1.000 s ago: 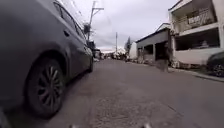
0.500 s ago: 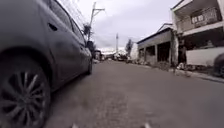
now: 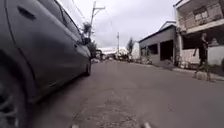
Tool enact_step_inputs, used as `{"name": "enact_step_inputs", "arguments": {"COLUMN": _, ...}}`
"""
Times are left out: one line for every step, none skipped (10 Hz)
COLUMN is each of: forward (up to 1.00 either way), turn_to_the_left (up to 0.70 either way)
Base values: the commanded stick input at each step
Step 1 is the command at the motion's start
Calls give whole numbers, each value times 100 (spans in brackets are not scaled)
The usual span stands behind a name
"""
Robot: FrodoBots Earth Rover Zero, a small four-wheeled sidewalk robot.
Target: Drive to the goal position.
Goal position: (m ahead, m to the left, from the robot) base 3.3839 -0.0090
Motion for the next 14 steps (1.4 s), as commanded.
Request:
{"name": "enact_step_inputs", "arguments": {"forward": 70, "turn_to_the_left": 0}}
{"name": "enact_step_inputs", "arguments": {"forward": 70, "turn_to_the_left": 0}}
{"name": "enact_step_inputs", "arguments": {"forward": 70, "turn_to_the_left": 0}}
{"name": "enact_step_inputs", "arguments": {"forward": 70, "turn_to_the_left": 0}}
{"name": "enact_step_inputs", "arguments": {"forward": 70, "turn_to_the_left": 0}}
{"name": "enact_step_inputs", "arguments": {"forward": 70, "turn_to_the_left": 0}}
{"name": "enact_step_inputs", "arguments": {"forward": 70, "turn_to_the_left": 0}}
{"name": "enact_step_inputs", "arguments": {"forward": 70, "turn_to_the_left": 0}}
{"name": "enact_step_inputs", "arguments": {"forward": 70, "turn_to_the_left": 0}}
{"name": "enact_step_inputs", "arguments": {"forward": 70, "turn_to_the_left": 0}}
{"name": "enact_step_inputs", "arguments": {"forward": 70, "turn_to_the_left": 0}}
{"name": "enact_step_inputs", "arguments": {"forward": 70, "turn_to_the_left": 0}}
{"name": "enact_step_inputs", "arguments": {"forward": 70, "turn_to_the_left": 0}}
{"name": "enact_step_inputs", "arguments": {"forward": 70, "turn_to_the_left": 0}}
